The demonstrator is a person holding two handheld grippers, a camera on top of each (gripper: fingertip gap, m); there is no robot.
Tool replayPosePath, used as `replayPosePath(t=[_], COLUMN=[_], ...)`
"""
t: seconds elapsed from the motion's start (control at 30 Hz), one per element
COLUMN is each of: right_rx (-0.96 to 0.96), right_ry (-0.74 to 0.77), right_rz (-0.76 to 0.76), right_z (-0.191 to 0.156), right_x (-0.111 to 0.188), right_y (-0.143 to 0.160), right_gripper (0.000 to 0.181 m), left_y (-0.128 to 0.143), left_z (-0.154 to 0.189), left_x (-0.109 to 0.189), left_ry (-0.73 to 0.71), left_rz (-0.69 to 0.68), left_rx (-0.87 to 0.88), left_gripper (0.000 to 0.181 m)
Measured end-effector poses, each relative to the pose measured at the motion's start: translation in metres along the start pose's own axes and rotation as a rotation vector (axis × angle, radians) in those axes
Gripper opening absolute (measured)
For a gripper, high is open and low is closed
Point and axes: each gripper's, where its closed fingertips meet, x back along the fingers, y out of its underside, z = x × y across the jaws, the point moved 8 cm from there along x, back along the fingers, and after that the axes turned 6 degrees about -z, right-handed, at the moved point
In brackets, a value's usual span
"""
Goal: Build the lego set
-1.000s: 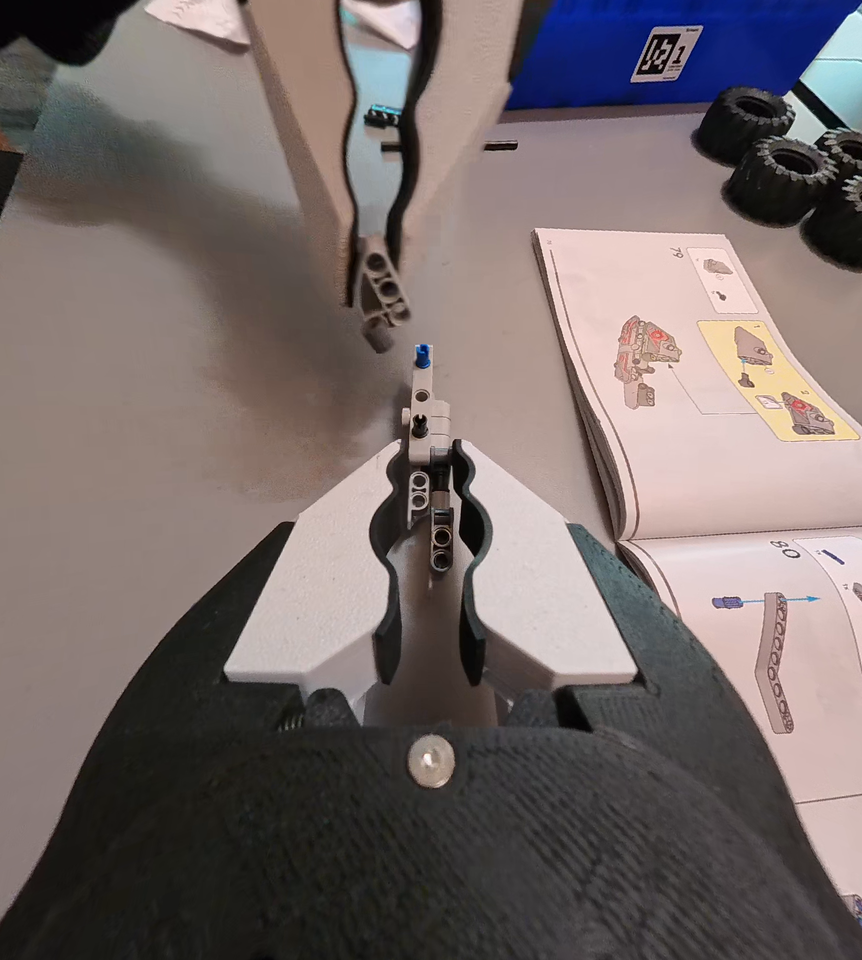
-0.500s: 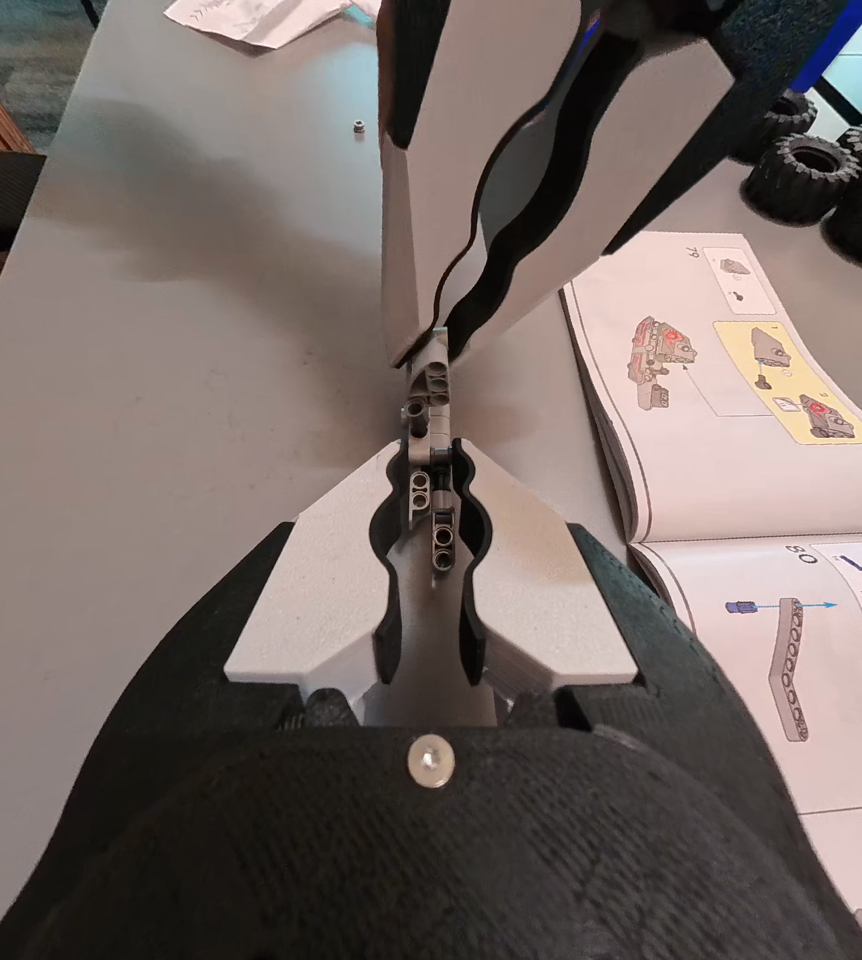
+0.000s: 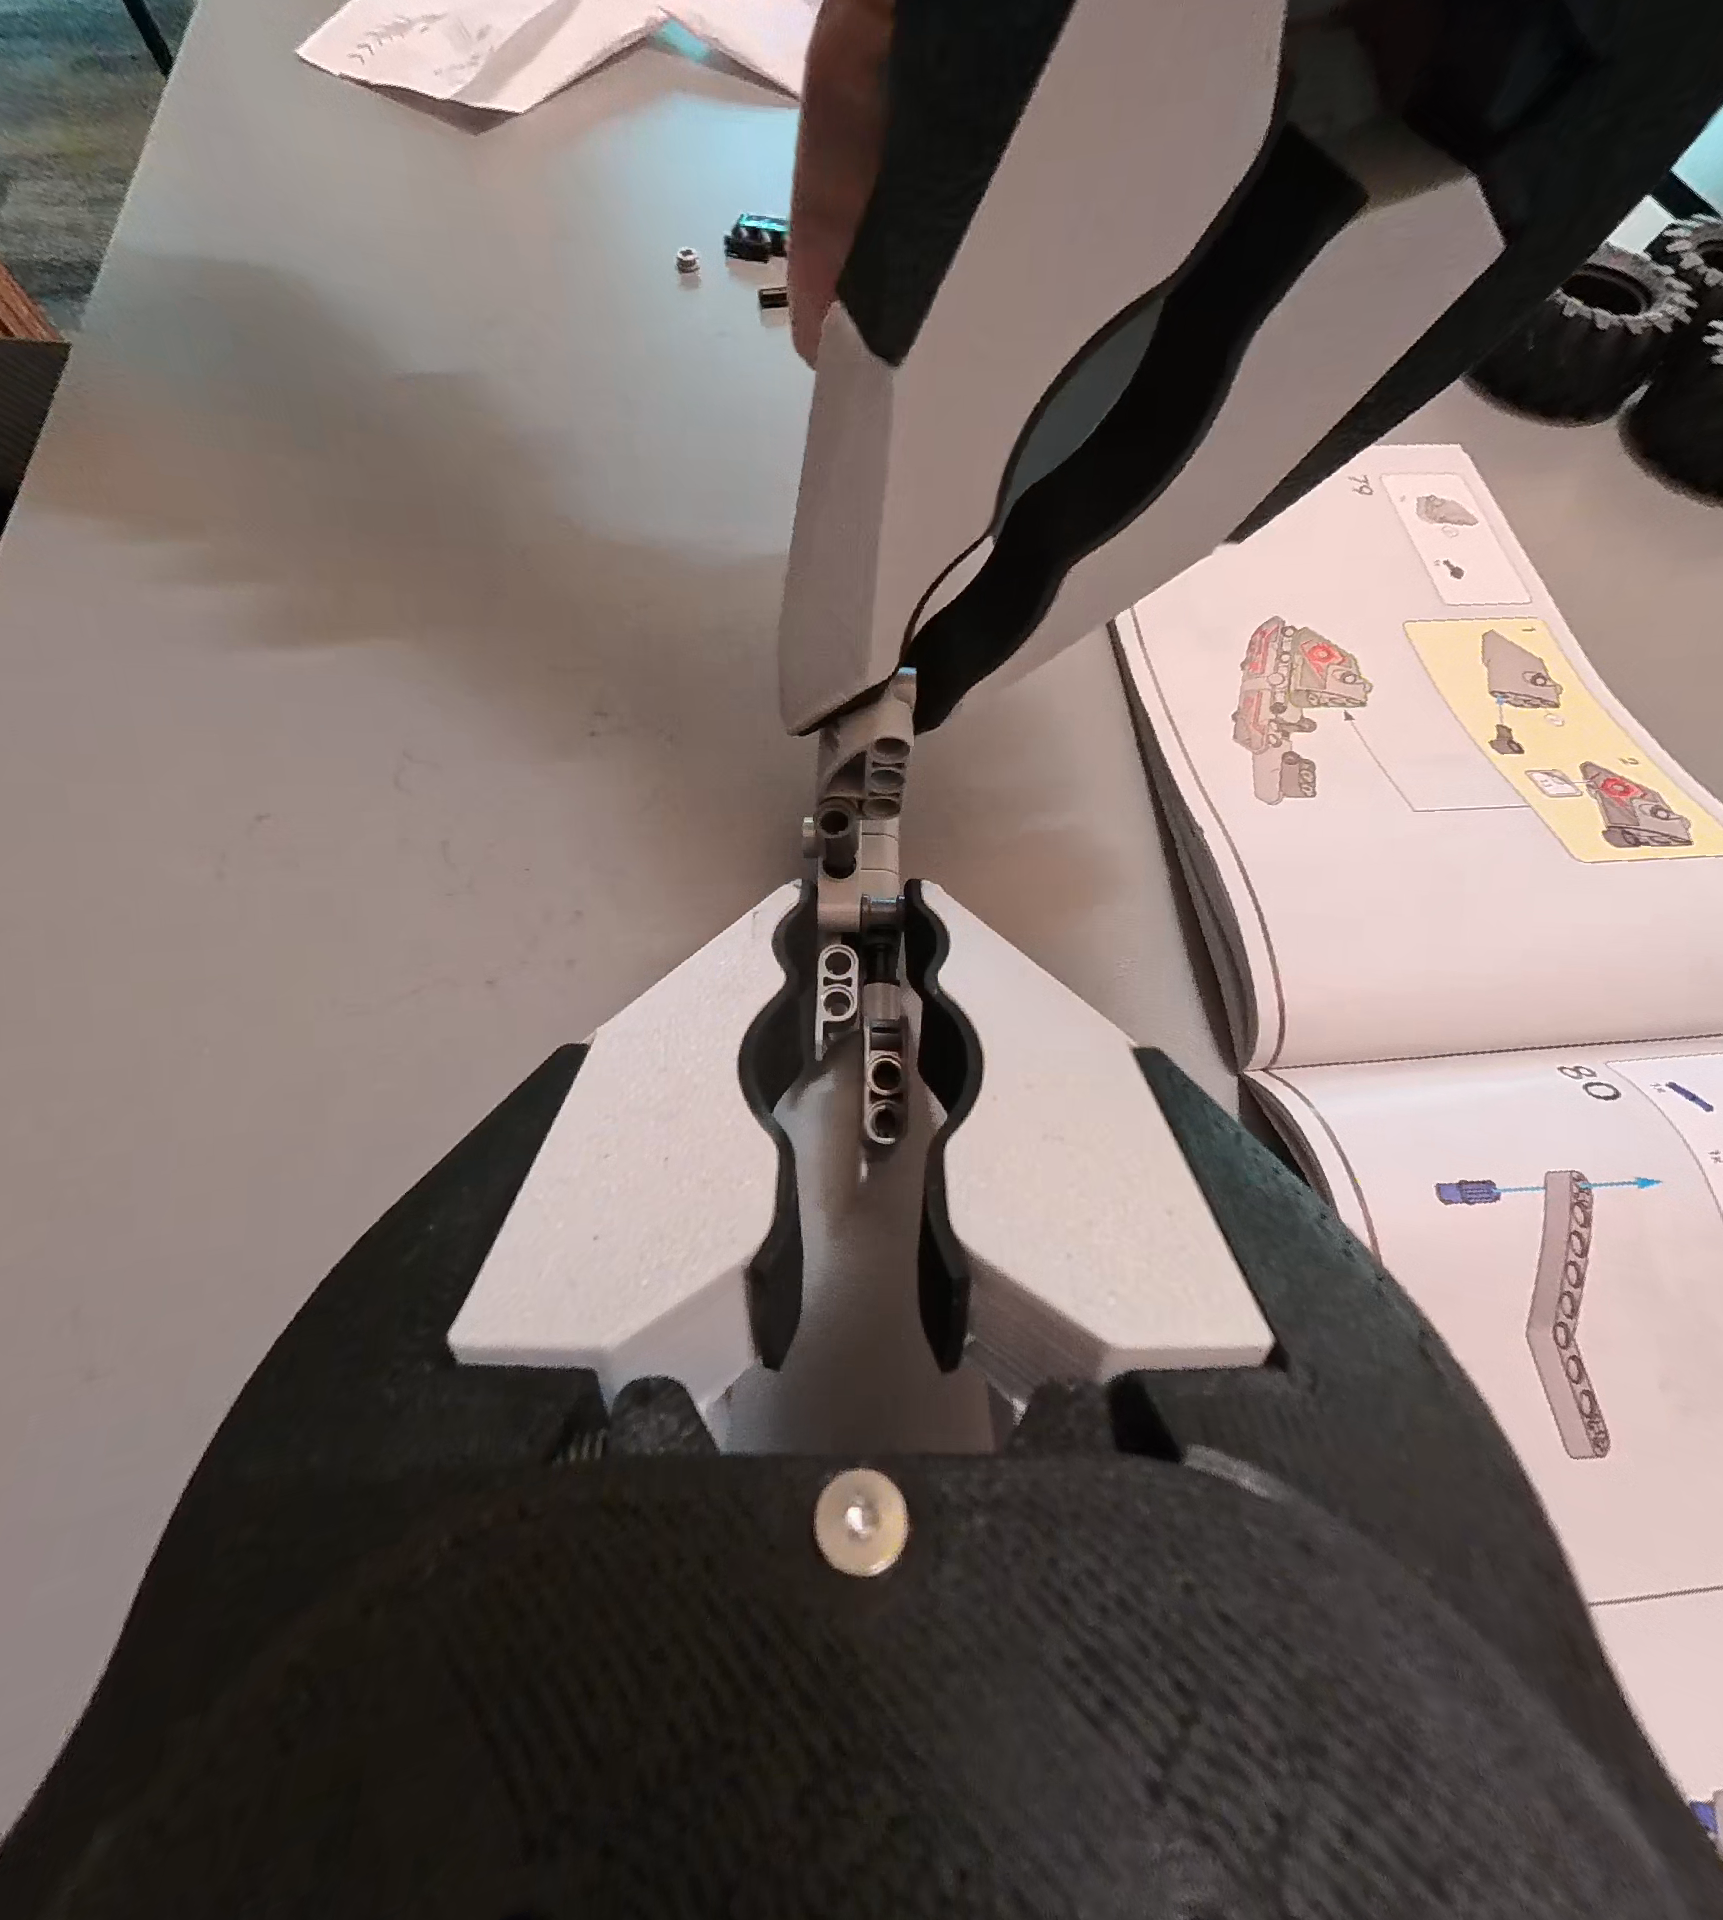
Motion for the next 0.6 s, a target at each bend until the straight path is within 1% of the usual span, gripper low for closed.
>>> replayPosePath(t=[0.17, 0.27, 0.37, 0.47, 0.53, 0.6], right_rx=[0.003, 0.01, 0.022, 0.031, 0.007, -0.046], right_ry=[0.015, 0.018, 0.015, 0.057, 0.035, 0.025], right_rz=[0.039, 0.123, 0.094, 0.079, 0.077, 0.076], right_z=[0.0, 0.0, -0.001, 0.0, 0.002, 0.006], right_x=[0.004, 0.01, 0.007, 0.005, 0.005, 0.006], right_y=[-0.001, -0.006, -0.005, -0.005, -0.005, -0.004], right_gripper=[0.017, 0.01, 0.008, 0.005, 0.005, 0.005], left_y=[-0.001, -0.002, -0.003, -0.003, -0.003, -0.003], left_z=[-0.002, -0.004, -0.004, -0.005, -0.005, -0.004], left_x=[0.0, 0.001, 0.001, 0.002, 0.002, 0.004], left_ry=[0.035, 0.032, 0.042, 0.031, -0.006, -0.102], left_rz=[0.034, 0.042, 0.037, 0.044, 0.056, 0.093], left_rx=[0.012, 0.012, 0.005, -0.009, -0.079, -0.166], left_gripper=[0.006, 0.006, 0.006, 0.006, 0.006, 0.007])
